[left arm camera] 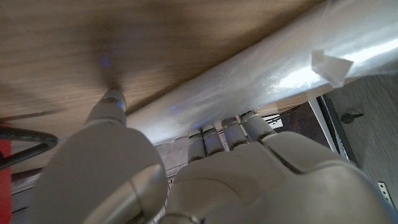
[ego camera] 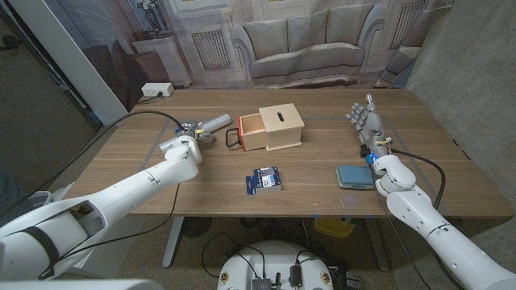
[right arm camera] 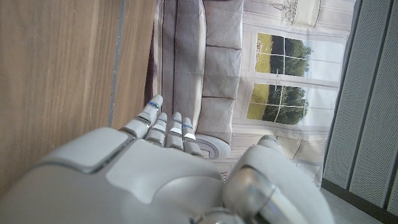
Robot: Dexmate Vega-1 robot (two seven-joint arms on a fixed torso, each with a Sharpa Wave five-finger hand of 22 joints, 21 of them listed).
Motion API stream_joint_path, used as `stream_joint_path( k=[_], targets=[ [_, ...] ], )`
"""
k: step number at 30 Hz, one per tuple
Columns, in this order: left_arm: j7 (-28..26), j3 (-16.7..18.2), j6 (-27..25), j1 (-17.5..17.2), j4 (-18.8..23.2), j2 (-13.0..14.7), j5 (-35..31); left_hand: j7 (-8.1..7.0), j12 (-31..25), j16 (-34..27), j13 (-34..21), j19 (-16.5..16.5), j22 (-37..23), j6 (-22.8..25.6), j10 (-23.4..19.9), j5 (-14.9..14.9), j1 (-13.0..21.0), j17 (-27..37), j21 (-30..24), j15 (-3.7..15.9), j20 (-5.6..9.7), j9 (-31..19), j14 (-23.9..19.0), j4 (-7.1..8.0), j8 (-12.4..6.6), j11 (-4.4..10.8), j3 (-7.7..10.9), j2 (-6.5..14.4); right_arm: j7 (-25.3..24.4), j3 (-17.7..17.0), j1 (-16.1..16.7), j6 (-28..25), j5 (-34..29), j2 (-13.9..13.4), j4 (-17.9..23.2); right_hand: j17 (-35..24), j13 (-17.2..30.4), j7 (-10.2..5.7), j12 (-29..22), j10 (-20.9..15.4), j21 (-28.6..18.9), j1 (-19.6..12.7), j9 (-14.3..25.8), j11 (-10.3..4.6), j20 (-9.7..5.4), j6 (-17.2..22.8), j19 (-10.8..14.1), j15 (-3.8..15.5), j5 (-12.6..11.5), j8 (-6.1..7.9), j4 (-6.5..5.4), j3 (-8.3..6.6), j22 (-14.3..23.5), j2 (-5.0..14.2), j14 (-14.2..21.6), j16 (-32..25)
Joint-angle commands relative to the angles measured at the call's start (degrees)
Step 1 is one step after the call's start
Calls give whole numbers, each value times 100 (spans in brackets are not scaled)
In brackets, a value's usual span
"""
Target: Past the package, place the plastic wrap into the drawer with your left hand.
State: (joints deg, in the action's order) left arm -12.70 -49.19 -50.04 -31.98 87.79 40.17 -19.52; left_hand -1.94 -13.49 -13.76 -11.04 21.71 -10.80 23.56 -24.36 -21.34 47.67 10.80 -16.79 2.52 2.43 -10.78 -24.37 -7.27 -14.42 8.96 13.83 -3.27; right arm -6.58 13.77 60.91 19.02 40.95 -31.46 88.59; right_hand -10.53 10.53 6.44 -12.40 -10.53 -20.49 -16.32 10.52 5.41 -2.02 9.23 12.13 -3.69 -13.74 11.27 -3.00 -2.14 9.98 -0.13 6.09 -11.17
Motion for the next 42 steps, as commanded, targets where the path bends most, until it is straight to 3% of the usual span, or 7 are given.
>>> stream_joint_path(
  k=[1,5,7,10,21,26,42],
  targets=[
    [68,-90,-176,40,53,-25,-15,-38,-88,-97,-12,418,-48,454,-476,102,338,43,-167,515,4,-34,-454,-51,-107,64,72,139,54,-10,43,42,41,4,5,-18,14,-23,-17,-55,21,-20,23,14,-6,54,44,-7,11,12,-27,35,23,44,50,9],
    [-34,-60,-206,24,21,-87,4,-73,-180,-213,-17,830,-59,1343,-1218,328,475,72,-336,681,90,-20,-1084,-7,-311,173,32,190,68,-13,52,66,43,7,11,-18,15,-19,-16,-57,33,-19,23,8,1,58,42,-9,11,12,-27,39,24,46,52,10],
    [-59,-69,-197,25,9,-94,1,-178,-215,-330,-24,1225,-66,1882,-1668,454,613,119,-508,830,159,-1,-1559,-10,-409,6,37,243,69,-16,54,73,43,8,15,-18,15,-20,-14,-54,37,-19,23,3,0,59,46,-9,12,12,-26,40,24,47,54,10],
    [-72,-73,-238,35,-2,-116,10,-163,-206,-454,-33,1782,-76,2225,-1978,565,847,182,-760,911,349,6,-2018,-52,-435,49,97,329,79,-17,56,77,50,9,18,-18,15,-21,-16,-60,45,-18,23,13,6,54,45,-10,12,8,-26,43,25,47,55,11],
    [-235,85,-364,-25,68,-153,141,-333,-209,-571,-119,2365,-96,2919,-2718,824,1850,349,-1180,1051,505,-10,-2804,-207,-499,189,472,647,144,-3,31,116,81,41,-15,-18,16,-21,-16,-69,63,-17,23,8,8,54,63,5,13,5,-24,51,27,52,60,11],
    [-324,287,-287,-131,191,-109,335,-77,-289,-677,-264,3217,-29,3481,-3373,1028,2362,401,-1717,1097,598,-83,-3702,-150,-667,138,539,646,160,-4,33,133,95,51,-16,-18,16,-18,-15,-69,71,-17,23,9,6,61,67,7,13,7,-23,54,27,53,62,12],
    [-177,280,-370,-61,373,58,525,-59,-363,-657,-454,3421,-1,3583,-3652,1053,2660,405,-1900,1106,635,-127,-4019,-152,-703,138,601,692,101,-21,151,138,72,14,162,-18,16,-14,-11,-72,103,-14,23,12,9,73,82,10,15,7,-21,67,29,59,67,14]
  ],
)
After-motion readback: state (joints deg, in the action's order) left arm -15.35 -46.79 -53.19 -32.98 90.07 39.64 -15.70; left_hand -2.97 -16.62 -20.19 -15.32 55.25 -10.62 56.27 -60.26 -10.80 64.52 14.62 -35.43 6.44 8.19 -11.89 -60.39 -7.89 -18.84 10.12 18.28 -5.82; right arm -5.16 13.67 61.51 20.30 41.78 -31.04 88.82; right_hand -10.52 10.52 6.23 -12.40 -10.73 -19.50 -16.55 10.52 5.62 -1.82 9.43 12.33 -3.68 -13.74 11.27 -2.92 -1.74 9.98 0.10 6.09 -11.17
